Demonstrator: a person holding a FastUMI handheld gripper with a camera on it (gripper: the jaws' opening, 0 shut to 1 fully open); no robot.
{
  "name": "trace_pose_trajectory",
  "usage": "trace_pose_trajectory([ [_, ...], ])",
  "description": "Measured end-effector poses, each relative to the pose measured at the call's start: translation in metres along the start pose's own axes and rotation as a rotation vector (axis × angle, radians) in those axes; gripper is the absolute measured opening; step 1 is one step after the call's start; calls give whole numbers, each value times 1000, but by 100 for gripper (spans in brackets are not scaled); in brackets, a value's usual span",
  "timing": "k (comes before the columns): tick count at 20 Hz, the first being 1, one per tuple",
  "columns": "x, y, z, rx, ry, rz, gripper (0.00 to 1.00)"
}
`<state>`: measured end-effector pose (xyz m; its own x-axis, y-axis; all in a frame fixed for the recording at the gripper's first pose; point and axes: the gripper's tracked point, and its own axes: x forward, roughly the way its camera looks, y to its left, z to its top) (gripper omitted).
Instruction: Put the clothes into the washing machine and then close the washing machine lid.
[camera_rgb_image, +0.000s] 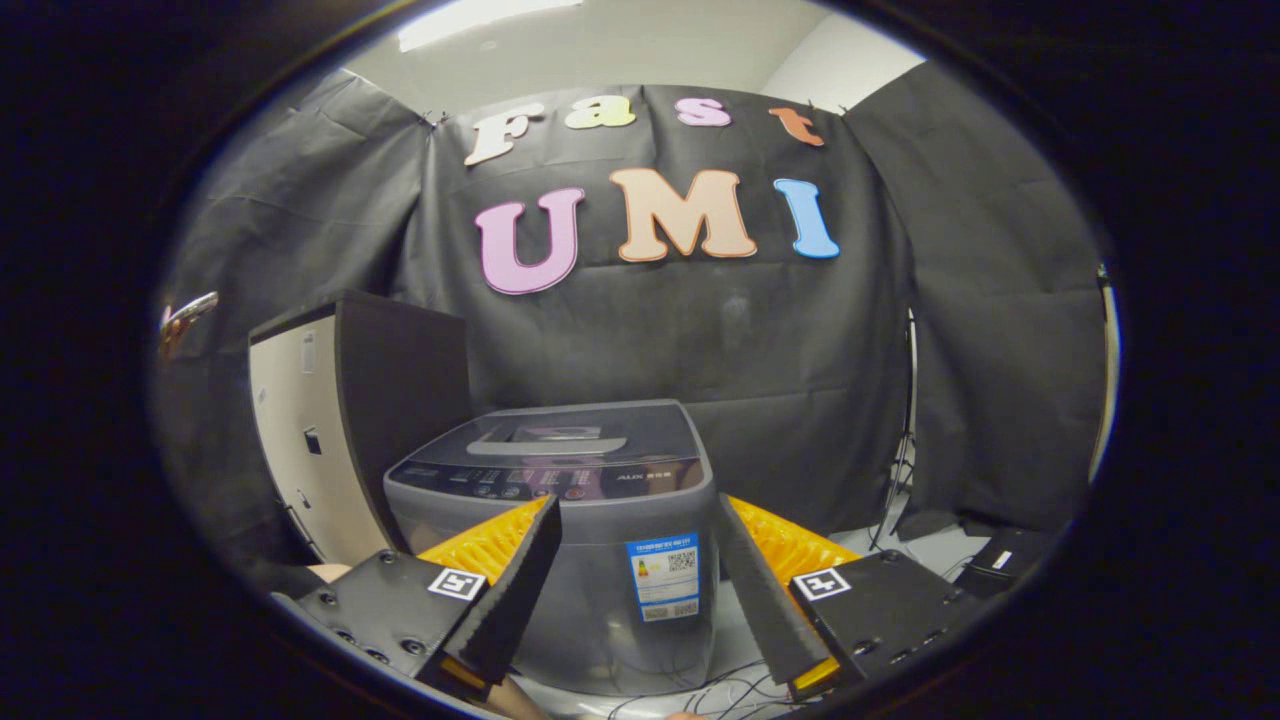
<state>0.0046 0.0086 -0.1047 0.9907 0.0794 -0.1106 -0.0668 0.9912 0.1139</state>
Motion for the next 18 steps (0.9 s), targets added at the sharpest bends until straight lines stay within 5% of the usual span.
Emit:
trace_pose_trajectory([
  [18, -11, 9, 2, -78, -11, 8, 96],
])
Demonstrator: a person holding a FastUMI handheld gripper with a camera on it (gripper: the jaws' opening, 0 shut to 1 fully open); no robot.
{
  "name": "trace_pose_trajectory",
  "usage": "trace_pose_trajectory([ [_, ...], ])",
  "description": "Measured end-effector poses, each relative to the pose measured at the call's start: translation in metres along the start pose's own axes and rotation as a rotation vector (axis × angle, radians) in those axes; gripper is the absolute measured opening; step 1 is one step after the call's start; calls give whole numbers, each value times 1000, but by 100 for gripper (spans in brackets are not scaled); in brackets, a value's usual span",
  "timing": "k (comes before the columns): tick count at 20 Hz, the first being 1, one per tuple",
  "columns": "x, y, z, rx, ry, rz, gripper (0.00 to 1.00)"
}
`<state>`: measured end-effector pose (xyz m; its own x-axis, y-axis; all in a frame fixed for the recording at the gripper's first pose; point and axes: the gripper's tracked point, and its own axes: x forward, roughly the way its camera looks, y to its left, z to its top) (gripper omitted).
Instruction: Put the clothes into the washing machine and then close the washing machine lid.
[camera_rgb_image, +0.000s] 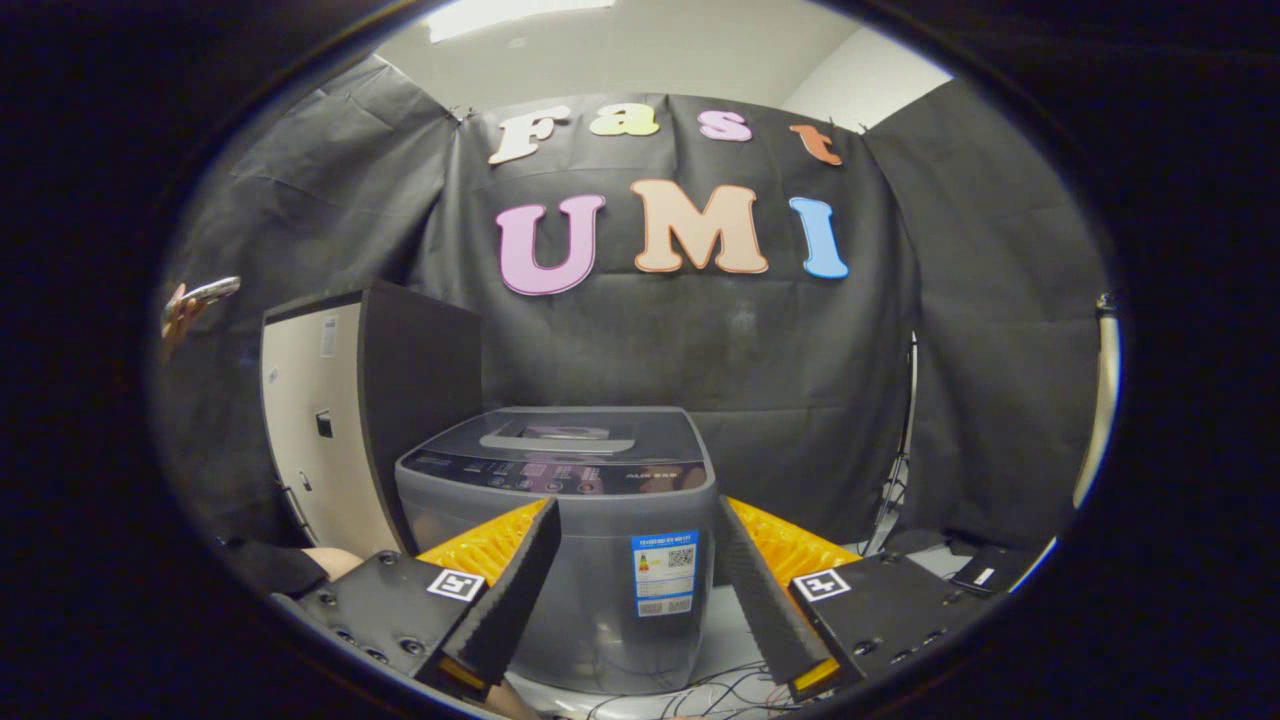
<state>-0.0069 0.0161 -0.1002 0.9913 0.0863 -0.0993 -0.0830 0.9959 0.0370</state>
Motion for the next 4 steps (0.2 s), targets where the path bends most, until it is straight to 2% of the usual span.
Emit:
trace_pose_trajectory([
  [4, -6, 0, -2, -6, 8, 1, 96],
])
